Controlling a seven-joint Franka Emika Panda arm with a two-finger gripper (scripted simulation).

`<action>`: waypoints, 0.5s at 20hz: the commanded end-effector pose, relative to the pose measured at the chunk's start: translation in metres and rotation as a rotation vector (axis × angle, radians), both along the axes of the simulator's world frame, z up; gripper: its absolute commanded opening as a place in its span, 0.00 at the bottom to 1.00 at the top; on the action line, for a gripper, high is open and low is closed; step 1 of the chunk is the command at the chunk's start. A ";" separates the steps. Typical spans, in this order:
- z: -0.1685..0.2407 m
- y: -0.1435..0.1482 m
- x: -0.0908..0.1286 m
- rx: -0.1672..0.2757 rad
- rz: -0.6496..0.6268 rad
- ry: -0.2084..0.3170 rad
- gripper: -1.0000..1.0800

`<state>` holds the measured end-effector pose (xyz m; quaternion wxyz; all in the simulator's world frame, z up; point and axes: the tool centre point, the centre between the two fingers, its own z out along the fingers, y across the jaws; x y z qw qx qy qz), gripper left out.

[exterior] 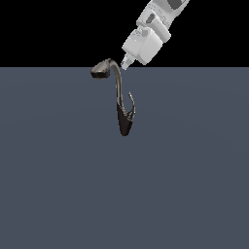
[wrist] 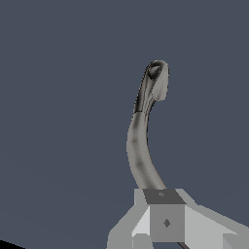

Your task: Turn on the faucet by rotating a designated handle.

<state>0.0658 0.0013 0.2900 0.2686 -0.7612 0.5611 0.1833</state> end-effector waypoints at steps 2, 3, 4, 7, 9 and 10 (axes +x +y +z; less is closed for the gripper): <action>-0.031 -0.011 0.018 0.044 -0.118 0.058 0.00; -0.039 -0.014 0.023 0.056 -0.148 0.074 0.00; -0.047 -0.016 0.027 0.066 -0.176 0.088 0.00; -0.068 -0.024 0.036 0.094 -0.252 0.128 0.00; -0.080 -0.028 0.041 0.109 -0.293 0.150 0.00; -0.086 -0.030 0.043 0.115 -0.312 0.160 0.00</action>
